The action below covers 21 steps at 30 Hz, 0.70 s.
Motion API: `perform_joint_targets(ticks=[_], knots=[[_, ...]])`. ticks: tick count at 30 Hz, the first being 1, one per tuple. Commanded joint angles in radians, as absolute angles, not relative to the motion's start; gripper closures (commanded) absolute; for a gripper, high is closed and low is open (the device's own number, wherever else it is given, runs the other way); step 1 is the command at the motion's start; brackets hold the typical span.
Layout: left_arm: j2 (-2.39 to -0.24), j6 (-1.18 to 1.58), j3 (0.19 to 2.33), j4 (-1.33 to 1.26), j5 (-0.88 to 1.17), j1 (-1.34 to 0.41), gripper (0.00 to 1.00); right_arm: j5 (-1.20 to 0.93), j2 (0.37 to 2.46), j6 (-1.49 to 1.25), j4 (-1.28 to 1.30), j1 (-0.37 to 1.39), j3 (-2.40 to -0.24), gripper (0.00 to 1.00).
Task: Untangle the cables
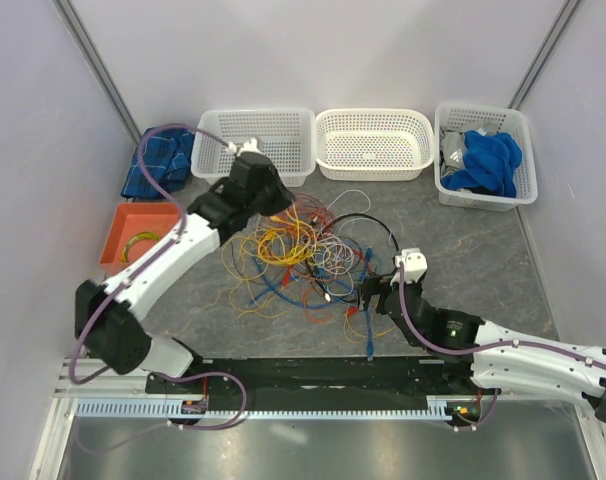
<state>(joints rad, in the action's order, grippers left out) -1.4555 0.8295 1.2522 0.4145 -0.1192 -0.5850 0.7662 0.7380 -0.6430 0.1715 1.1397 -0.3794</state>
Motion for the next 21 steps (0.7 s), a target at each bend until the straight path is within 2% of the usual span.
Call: perform_joint_targets(ticks=[1, 8, 14, 21], knots=[[-1.325, 0.628, 1.466, 0.572, -0.129, -0.591, 0.98, 0.811, 0.747, -0.629, 0.094, 1.141, -0.420, 0.02], [-1.276, 0.529, 1.816, 0.660, -0.117, -0.592, 0.98, 0.789, 0.784, -0.617, 0.009, 1.141, -0.436, 0.02], [-1.339, 0.477, 2.131, 0.721, -0.103, -0.592, 0.98, 0.747, 0.810, -0.581, 0.008, 1.141, -0.468, 0.02], [-1.400, 0.456, 2.250, 0.749, -0.100, -0.592, 0.98, 0.721, 0.799, -0.551, 0.008, 1.143, -0.488, 0.02]])
